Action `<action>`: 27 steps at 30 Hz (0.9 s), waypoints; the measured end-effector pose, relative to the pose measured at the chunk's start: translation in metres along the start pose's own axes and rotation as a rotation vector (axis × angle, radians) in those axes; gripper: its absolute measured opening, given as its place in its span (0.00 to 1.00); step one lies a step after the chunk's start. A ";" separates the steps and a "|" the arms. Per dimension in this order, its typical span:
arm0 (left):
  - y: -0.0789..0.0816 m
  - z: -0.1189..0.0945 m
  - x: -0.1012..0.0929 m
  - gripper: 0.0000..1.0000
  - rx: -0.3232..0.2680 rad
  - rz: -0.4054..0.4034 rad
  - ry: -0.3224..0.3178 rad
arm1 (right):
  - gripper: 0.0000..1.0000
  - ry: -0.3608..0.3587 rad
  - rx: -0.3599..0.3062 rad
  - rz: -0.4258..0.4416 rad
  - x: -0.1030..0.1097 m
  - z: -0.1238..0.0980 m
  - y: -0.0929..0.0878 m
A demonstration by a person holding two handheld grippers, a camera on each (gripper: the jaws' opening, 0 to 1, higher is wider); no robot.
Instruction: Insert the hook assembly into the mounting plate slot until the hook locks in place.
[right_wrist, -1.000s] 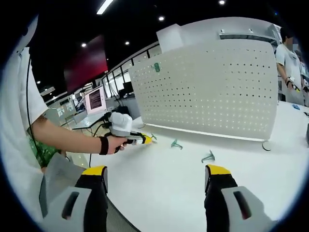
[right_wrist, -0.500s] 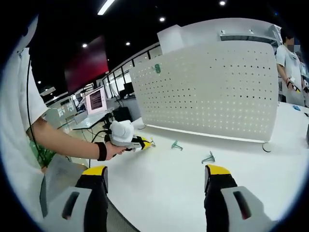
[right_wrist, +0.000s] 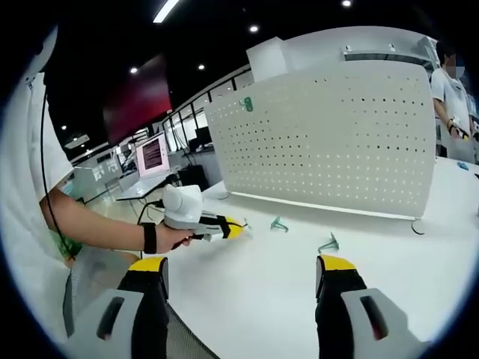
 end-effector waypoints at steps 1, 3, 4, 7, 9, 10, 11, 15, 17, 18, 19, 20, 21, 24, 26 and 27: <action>0.002 -0.001 0.000 0.03 -0.008 -0.011 -0.003 | 0.82 0.001 -0.001 0.002 0.000 0.000 0.000; 0.007 -0.003 -0.001 0.03 -0.022 -0.012 -0.002 | 0.81 0.000 -0.001 -0.001 0.000 0.000 0.000; 0.009 -0.004 -0.002 0.03 -0.025 -0.010 -0.002 | 0.81 0.000 -0.001 -0.003 -0.001 0.001 0.000; 0.016 -0.009 -0.003 0.03 -0.043 -0.009 -0.003 | 0.80 0.004 -0.008 -0.002 0.000 0.001 0.002; 0.022 -0.013 -0.005 0.03 -0.063 -0.015 -0.012 | 0.80 0.005 -0.007 -0.002 0.001 0.002 0.001; 0.025 -0.016 -0.007 0.03 -0.070 -0.008 -0.017 | 0.80 0.006 -0.008 -0.001 0.001 0.003 0.001; 0.027 -0.017 -0.007 0.03 -0.073 -0.008 -0.019 | 0.80 0.007 -0.010 0.001 0.002 0.004 0.001; 0.035 -0.024 -0.011 0.03 -0.099 -0.001 -0.029 | 0.78 0.018 -0.009 0.005 0.004 0.006 0.001; 0.039 -0.028 -0.014 0.03 -0.107 -0.007 -0.033 | 0.77 0.024 -0.009 0.007 0.005 0.007 0.002; 0.041 -0.030 -0.016 0.03 -0.115 -0.004 -0.037 | 0.76 0.029 -0.009 0.007 0.006 0.007 0.002; 0.043 -0.032 -0.018 0.03 -0.121 0.004 -0.039 | 0.75 0.031 -0.009 0.005 0.006 0.007 0.002; 0.045 -0.033 -0.020 0.03 -0.124 0.005 -0.042 | 0.75 0.033 -0.010 0.004 0.006 0.007 0.003; 0.047 -0.035 -0.021 0.03 -0.130 0.007 -0.045 | 0.75 0.033 -0.011 0.003 0.006 0.006 0.003; 0.053 -0.039 -0.024 0.03 -0.145 0.025 -0.053 | 0.73 0.031 -0.016 0.002 0.005 0.006 0.005; 0.058 -0.042 -0.025 0.03 -0.155 0.029 -0.054 | 0.71 0.031 -0.019 0.002 0.005 0.006 0.007; 0.059 -0.044 -0.025 0.03 -0.159 0.030 -0.054 | 0.70 0.031 -0.018 0.006 0.005 0.006 0.007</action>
Point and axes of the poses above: the point that each gripper's makers call its tool centre point, and the gripper's own axes: z roughly forward along the fingers, x roughly to its left, y roughly out of its top, the point moved 3 cm from there along -z, roughly backward along the fingers, and after that the axes turned 15 degrees about z, right-handed, at the moved point
